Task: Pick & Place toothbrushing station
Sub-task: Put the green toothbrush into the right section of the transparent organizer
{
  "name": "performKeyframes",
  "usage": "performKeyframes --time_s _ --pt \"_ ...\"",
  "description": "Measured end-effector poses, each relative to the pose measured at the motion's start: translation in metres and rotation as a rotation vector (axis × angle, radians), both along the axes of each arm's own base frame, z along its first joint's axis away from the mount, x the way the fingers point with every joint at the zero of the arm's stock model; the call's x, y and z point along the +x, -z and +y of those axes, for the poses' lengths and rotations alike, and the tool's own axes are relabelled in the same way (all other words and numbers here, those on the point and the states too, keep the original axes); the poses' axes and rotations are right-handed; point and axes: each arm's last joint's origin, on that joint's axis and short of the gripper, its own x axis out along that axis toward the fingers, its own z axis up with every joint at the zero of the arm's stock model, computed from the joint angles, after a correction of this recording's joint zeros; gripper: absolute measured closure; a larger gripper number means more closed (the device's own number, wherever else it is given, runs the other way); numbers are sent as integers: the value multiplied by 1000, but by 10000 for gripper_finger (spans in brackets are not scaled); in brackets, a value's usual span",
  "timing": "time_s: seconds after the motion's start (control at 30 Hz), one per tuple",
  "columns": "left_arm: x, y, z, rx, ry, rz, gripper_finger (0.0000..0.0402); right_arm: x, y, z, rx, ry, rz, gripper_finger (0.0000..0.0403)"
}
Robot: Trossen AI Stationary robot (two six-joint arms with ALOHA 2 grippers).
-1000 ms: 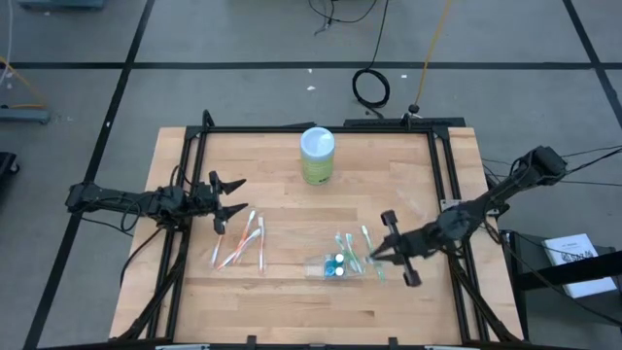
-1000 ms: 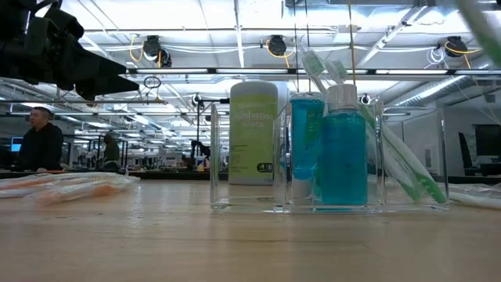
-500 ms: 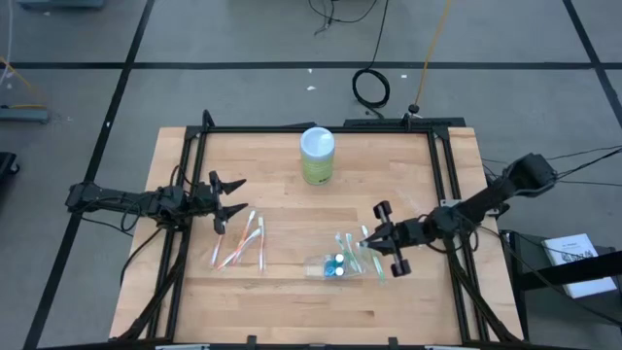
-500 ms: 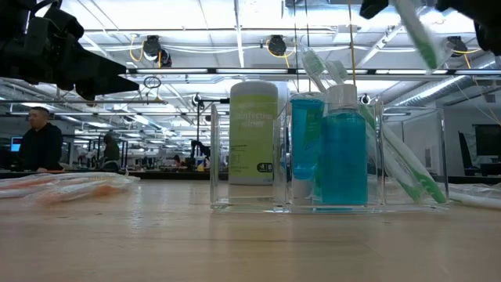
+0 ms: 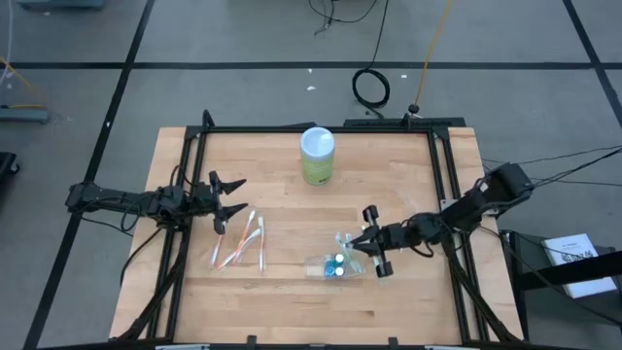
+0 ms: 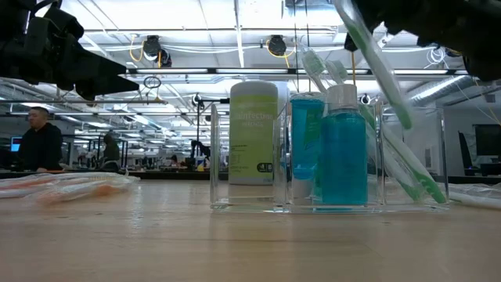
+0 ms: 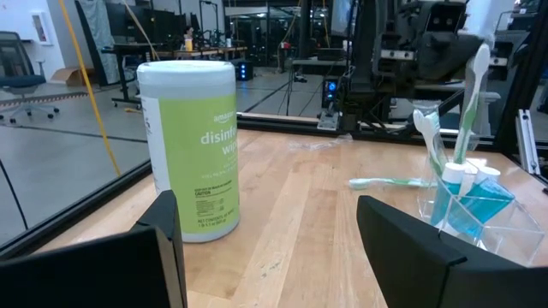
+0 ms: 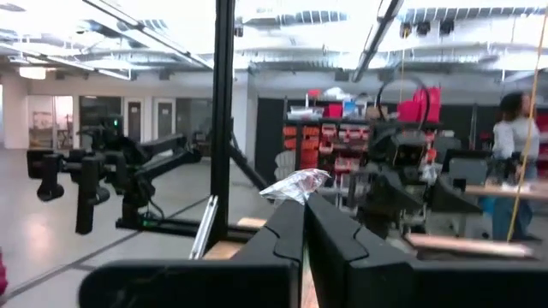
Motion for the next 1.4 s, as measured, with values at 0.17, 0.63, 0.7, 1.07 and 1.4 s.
performKeyframes --time_s 0.17,0.63,0.7,1.07,1.4 --pt "0 0 0 0 0 0 176 3 10 2 24 -14 47 403" --pt "0 0 0 0 0 0 176 8 30 4 -37 -13 180 403" --pt "0 0 0 0 0 0 176 8 30 4 -37 -13 188 403" --pt "0 0 0 0 0 0 176 8 36 4 -36 -17 254 403" --pt "0 0 0 0 0 0 176 8 34 4 -39 -17 249 333"
